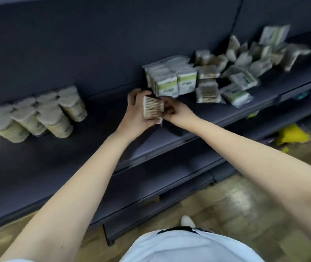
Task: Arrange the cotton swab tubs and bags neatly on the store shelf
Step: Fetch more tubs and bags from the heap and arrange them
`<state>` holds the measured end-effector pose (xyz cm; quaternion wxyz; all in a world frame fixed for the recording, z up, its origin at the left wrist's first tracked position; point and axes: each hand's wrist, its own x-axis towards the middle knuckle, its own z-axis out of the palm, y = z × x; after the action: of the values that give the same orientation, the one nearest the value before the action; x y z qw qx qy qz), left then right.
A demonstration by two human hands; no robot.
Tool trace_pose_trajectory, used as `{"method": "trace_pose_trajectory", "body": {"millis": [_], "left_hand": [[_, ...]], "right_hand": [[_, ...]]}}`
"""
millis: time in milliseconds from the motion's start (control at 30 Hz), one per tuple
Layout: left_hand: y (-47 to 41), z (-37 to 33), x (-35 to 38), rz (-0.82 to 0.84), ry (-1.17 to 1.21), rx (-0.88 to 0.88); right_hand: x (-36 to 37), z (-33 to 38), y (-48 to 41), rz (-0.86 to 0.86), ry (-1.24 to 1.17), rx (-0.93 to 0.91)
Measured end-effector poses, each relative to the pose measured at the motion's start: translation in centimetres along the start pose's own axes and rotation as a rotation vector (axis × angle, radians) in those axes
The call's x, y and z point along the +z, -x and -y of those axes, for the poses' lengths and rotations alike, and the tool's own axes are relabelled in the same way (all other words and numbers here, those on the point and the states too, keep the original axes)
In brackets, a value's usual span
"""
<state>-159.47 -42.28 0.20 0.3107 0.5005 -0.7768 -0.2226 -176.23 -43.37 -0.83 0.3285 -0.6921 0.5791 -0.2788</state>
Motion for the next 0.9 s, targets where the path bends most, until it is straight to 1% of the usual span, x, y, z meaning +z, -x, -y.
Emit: {"method": "trace_pose_trajectory", "body": {"millis": [100, 200, 300, 367, 433, 467, 533, 600, 633, 700, 800, 900], "left_hand": [[-2.0, -2.1, 2.1, 0.066, 0.063, 0.054], [-3.3, -3.9, 4.1, 0.109, 0.114, 0.093], [-3.9, -4.9, 5.7, 0.049, 0.199, 0.059], [-4.5, -5.3, 6.6, -0.013, 0.249, 0.007], [-5.0, -5.7, 7.0, -0.061, 0.265, -0.025], [-5.2, -6.1, 7.2, -0.057, 0.289, -0.036], [-5.4, -7.1, 7.6, 0.015, 0.441, -0.077], [-5.4, -7.8, 8.0, 0.083, 0.641, -0.14], [-5.5, -7.9, 8.2, 0.085, 0.692, -0.161], [-5.8, -7.7, 8.4, 0.053, 0.689, -0.179], [-6.3, -7.0, 8.0, 0.011, 0.644, -0.198], [-6.5, -6.5, 7.7, 0.009, 0.697, -0.233]], "right_hand": [[-2.6, -1.8, 1.6, -0.109, -0.139, 0.095], [-5.2, -3.4, 3.2, -0.206, -0.21, 0.165], [-7.1, -4.5, 4.3, -0.33, -0.193, 0.182], [-8.1, -5.3, 5.1, -0.48, -0.114, 0.174], [-8.5, -5.8, 5.5, -0.614, -0.083, 0.121], [-8.6, -6.1, 5.6, -0.654, -0.079, 0.083], [-8.3, -6.2, 5.6, -0.662, -0.046, -0.007], [-7.4, -6.2, 5.4, -0.607, 0.056, -0.12], [-6.9, -6.2, 5.3, -0.573, 0.102, -0.171], [-6.1, -6.4, 5.2, -0.528, 0.135, -0.232], [-6.0, -6.9, 5.1, -0.505, 0.129, -0.297], [-6.3, -7.4, 5.0, -0.492, 0.118, -0.305]]}}
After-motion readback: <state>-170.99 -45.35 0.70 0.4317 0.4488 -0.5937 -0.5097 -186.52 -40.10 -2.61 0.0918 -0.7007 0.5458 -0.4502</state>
